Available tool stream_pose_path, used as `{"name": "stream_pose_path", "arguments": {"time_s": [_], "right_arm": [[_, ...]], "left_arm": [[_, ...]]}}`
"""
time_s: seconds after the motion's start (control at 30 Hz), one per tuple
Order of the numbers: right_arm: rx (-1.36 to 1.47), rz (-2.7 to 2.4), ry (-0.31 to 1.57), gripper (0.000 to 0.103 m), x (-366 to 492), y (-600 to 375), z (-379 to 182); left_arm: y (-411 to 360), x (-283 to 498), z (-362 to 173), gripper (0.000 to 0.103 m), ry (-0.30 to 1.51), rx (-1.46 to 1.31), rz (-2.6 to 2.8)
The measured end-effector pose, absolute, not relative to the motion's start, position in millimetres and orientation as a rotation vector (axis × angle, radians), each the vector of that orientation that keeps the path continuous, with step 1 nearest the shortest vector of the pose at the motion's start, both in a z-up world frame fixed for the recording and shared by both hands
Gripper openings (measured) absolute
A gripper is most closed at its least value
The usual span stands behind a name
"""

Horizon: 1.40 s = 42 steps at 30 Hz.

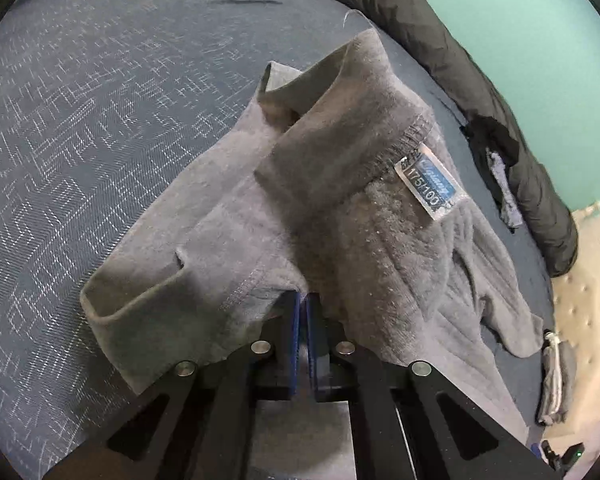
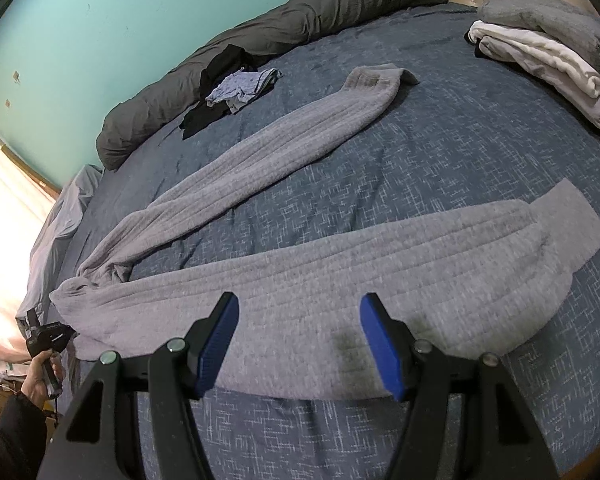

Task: Fold clothes

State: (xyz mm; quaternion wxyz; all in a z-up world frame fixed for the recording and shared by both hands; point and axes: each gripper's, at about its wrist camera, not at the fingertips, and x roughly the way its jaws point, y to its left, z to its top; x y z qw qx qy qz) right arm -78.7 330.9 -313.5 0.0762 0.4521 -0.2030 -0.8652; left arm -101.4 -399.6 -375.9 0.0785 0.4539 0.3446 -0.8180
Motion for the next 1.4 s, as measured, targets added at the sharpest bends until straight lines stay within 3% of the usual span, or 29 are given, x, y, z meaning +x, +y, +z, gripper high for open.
{"name": "stream_pose_path", "arguments": {"time_s": [0.5, 1.0, 1.07, 1.2, 1.23, 1.4], "right_arm": [[1.304, -2.595, -0.653, 0.064, -68, 344, -298], [1.413, -2.726, -0.774, 0.064, -52, 428, -318], [1.44, -2.74, -0.811, 0.064, -50, 444, -324], [1.494, -2.783, -0.852, 0.064, -43, 470, -338], [1.49, -2.803, -0.854, 0.064, -40, 475, -340], [1.502, -2.801, -0.891, 0.064, -39, 485, -348]], "left_arm": [[-425, -5, -281, 0.002, 1.067, 1.192, -2.691], [-416, 32, -335, 0.005, 1.051, 1.352, -2.534], [-415, 32, -336, 0.01, 1.057, 1.337, -2.526], [-418, 33, -337, 0.041, 1.058, 1.3, -2.493], [-418, 32, -337, 0.045, 1.055, 1.304, -2.483], [-421, 29, -342, 0.045, 1.092, 1.294, -2.456]]}}
